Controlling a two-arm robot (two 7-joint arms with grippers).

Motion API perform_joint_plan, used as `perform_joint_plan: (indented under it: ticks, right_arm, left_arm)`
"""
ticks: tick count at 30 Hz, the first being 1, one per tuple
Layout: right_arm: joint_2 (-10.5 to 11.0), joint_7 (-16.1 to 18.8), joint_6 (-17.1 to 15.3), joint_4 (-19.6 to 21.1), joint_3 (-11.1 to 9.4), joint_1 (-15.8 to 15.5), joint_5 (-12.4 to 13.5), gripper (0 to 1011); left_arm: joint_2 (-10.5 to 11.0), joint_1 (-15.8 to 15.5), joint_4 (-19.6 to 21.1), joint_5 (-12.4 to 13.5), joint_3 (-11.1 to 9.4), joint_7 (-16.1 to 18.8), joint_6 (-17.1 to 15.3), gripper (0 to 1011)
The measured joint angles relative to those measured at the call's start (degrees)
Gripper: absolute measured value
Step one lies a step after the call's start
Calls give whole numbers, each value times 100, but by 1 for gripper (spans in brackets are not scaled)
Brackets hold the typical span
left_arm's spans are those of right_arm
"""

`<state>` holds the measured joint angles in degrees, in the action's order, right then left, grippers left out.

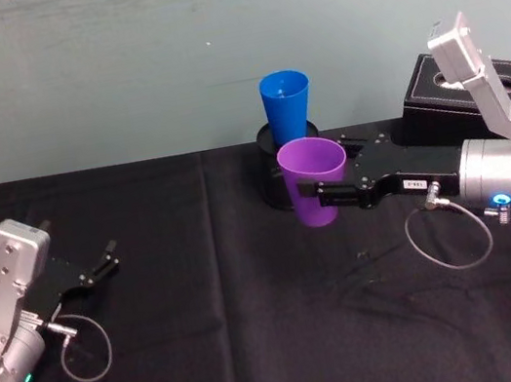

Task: Pick up one cup with a gripper and tap it against the other cup.

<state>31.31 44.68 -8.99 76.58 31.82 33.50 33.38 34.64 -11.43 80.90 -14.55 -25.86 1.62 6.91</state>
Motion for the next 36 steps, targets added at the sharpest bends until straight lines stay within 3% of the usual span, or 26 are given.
perform_joint_plan:
  ticks: [36]
  right_arm:
    - [-2,9,10,-4,-8,-4,-5,731]
  left_arm:
    - [0,0,0,0,0,0,0,1011]
